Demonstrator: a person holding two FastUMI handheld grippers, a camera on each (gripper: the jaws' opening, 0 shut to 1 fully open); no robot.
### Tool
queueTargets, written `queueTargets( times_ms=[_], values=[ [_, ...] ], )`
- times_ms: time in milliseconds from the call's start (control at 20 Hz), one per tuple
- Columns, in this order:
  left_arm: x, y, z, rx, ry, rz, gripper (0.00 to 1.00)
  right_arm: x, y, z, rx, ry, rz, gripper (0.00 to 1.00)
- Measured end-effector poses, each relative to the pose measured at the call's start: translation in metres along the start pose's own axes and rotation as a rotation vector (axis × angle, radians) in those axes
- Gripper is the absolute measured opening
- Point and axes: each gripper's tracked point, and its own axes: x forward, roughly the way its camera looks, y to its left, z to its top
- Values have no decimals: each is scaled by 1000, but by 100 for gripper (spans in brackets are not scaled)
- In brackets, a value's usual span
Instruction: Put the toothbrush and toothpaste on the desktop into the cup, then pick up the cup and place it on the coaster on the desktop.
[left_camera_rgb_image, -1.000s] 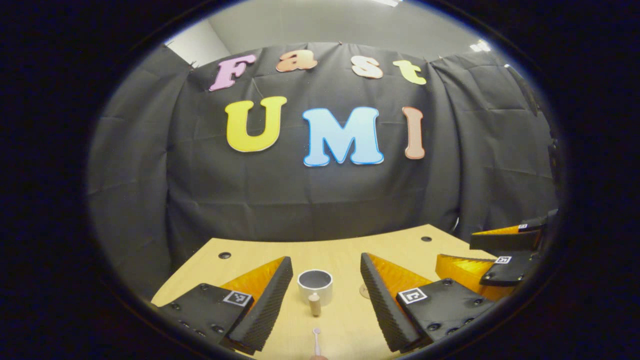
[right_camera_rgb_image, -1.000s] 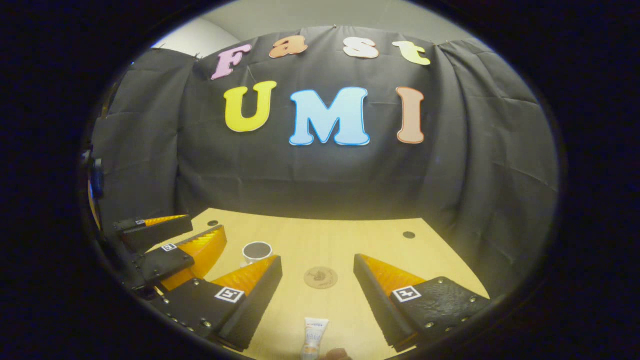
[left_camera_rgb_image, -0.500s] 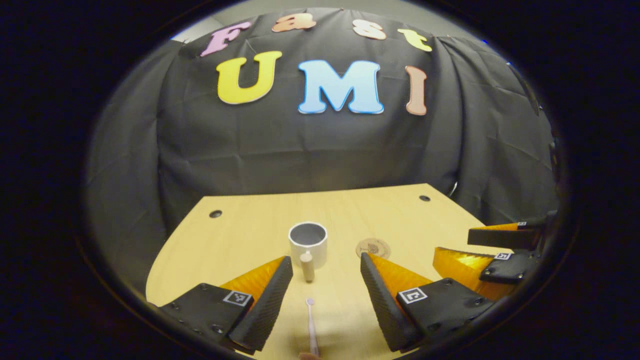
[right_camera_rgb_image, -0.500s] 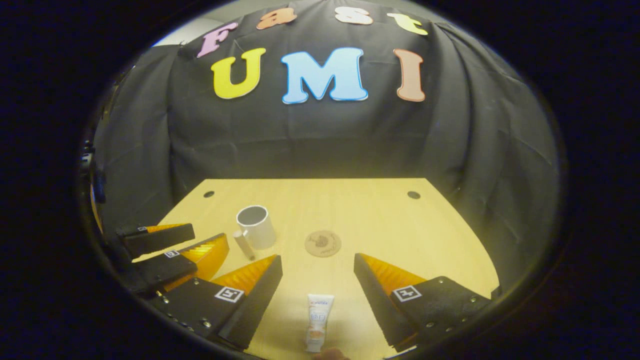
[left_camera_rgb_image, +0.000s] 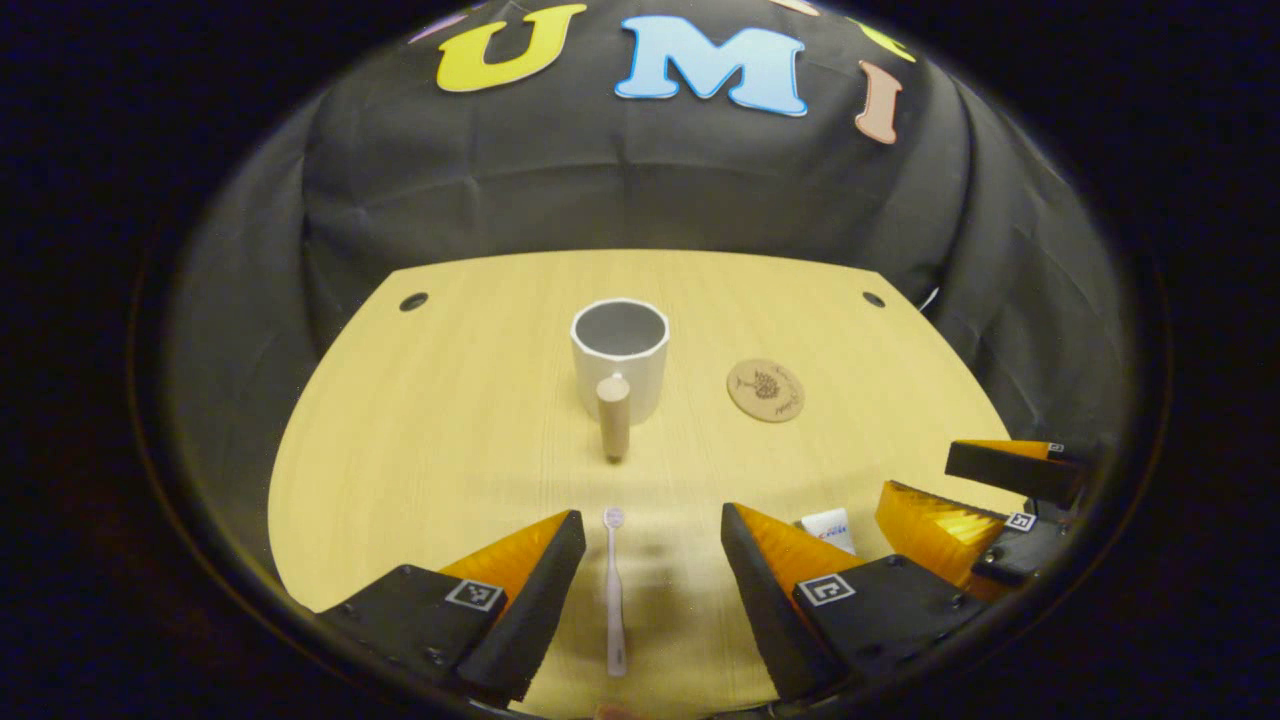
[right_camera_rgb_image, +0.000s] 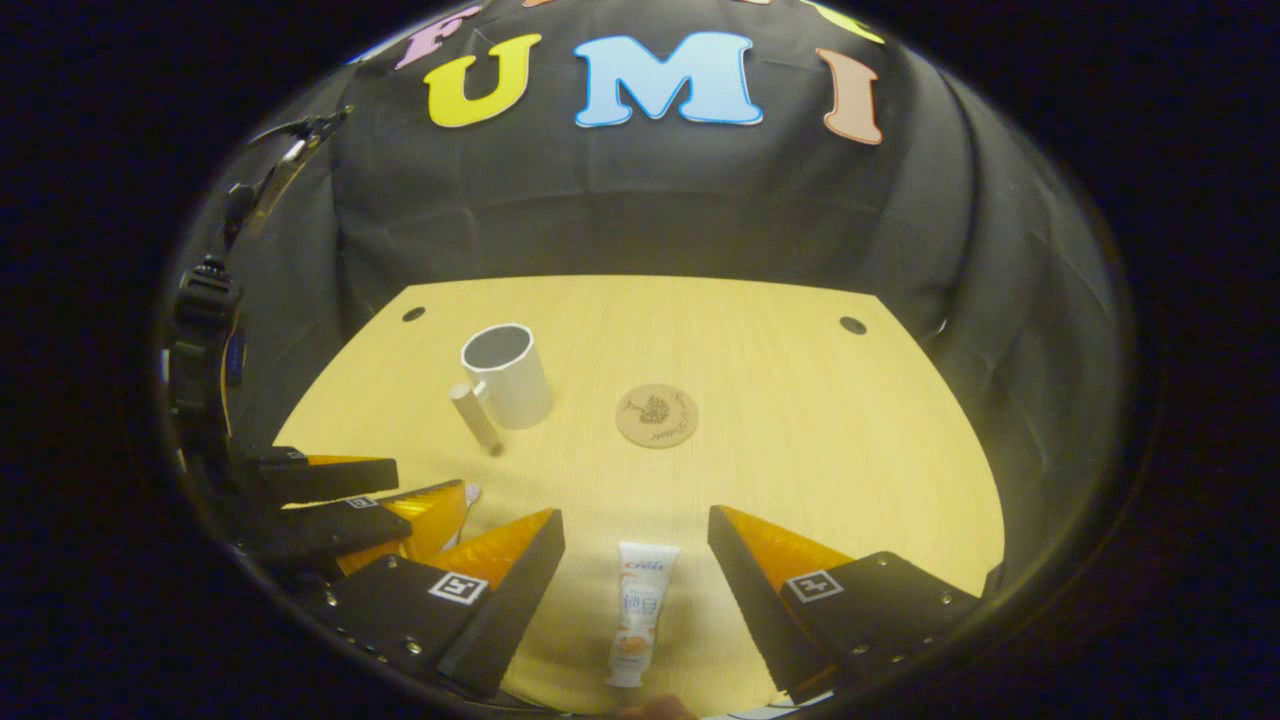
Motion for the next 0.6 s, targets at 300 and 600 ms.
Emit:
queueTargets(
  times_ms=[300, 600],
  values=[
    [22, 8, -25, -14, 135, 21, 91, 18, -1, -23, 14, 131, 4, 93],
    [36, 15, -60, -18, 278, 34, 91, 31, 1, -58, 43, 283, 28, 94]
  ],
)
